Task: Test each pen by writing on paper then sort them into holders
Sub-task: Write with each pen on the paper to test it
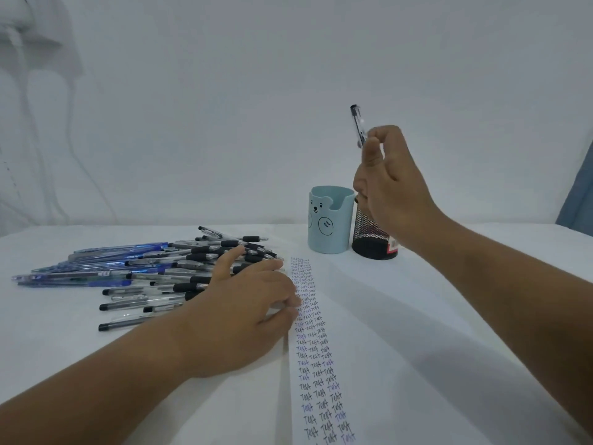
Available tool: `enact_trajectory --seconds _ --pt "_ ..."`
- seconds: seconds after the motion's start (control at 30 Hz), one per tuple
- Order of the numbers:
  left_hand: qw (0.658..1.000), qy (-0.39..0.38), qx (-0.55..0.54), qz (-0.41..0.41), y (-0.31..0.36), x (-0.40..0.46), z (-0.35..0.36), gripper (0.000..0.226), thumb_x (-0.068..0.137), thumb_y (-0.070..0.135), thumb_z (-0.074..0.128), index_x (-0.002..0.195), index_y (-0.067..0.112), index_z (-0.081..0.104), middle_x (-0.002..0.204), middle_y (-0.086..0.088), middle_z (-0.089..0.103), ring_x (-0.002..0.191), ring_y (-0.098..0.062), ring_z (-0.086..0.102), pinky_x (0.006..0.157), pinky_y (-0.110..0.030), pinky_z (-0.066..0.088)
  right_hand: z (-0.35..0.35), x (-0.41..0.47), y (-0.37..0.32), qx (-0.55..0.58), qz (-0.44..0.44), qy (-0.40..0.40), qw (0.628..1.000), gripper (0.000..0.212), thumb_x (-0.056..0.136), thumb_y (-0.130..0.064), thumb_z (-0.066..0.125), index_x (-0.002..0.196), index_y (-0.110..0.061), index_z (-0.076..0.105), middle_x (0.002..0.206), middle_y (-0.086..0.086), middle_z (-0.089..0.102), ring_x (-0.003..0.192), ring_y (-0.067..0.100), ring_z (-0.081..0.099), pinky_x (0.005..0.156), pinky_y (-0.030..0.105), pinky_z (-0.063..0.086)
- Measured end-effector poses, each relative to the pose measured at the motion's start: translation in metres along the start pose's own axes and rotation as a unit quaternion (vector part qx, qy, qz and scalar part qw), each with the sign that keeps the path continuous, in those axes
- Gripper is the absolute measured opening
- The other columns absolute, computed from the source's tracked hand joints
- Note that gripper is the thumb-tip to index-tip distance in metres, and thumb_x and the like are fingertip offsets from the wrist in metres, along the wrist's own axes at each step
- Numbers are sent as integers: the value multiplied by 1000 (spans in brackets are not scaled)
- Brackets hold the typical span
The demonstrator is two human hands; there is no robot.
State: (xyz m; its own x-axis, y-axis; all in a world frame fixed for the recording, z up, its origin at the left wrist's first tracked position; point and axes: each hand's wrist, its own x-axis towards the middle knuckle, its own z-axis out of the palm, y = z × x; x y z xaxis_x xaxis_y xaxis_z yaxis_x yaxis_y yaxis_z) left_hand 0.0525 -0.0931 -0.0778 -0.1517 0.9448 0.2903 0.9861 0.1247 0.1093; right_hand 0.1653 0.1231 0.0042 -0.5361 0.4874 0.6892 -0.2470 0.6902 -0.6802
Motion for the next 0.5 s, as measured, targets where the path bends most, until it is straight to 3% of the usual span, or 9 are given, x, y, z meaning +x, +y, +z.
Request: enact_trajectory --seconds 0.17,0.27,0.37,0.5 --pt "999 7 33 8 1 -2 2 65 80 69 8 114 42 57 125 34 52 141 23 4 113 -24 -29 -35 -31 14 -212 -28 -70 974 14 106 -22 42 95 -19 51 67 1 56 57 18 46 57 34 40" --pt "999 35 30 12 0 -2 4 61 83 68 10 108 42 59 120 35 55 139 25 8 113 -23 -28 -54 -58 27 -273 -36 -97 957 18 105 -18 44 93 -19 57 72 0 58 65 17 50 63 31 40" --pt "998 61 14 7 1 -2 7 56 85 68 13 101 42 60 117 36 57 137 27 11 114 -21 -24 -72 -73 35 -294 -49 -104 949 29 99 -19 43 73 -30 50 63 -7 50 60 8 46 56 19 33" --pt "995 94 -15 7 -3 -4 13 47 88 68 22 102 46 62 123 44 51 135 26 18 116 -21 -19 -97 -62 32 -311 64 -93 944 27 102 -10 47 85 -14 69 64 0 53 52 13 43 53 28 40"
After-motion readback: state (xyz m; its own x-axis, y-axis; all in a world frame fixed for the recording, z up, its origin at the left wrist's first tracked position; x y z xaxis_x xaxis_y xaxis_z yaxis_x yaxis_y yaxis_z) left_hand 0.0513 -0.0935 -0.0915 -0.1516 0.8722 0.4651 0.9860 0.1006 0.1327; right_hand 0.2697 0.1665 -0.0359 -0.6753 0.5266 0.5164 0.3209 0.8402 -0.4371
